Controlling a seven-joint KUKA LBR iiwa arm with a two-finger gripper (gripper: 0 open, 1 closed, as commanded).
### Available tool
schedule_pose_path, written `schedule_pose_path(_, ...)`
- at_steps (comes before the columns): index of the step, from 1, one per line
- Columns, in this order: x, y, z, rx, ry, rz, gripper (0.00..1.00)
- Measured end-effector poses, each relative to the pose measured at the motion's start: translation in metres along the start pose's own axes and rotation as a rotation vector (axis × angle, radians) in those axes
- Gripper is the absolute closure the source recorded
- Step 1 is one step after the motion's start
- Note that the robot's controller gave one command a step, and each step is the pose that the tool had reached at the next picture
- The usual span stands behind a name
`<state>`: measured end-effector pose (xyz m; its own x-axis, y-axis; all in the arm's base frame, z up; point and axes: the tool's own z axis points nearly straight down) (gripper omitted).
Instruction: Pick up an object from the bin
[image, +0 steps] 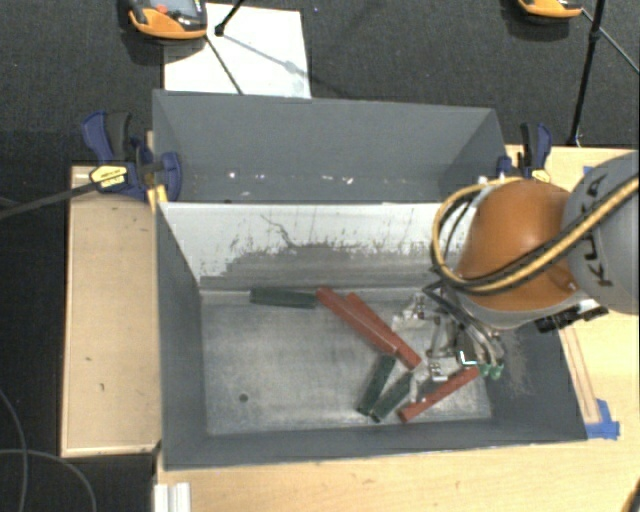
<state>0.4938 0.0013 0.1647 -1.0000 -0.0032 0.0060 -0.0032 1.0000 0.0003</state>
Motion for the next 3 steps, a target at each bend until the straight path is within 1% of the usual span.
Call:
schedule_pose_path(1, -0.002, 0.0, -0.004, 0.0, -0.008, 0.0, 0.0)
schedule_pose_path(2, -0.004, -0.015, 0.047, 0.0, -0.015, -0.018, 0.0)
schedule_pose_path(3, -0.013, -0.024, 0.083, -0.001, -0.008, -0.095, 0.0)
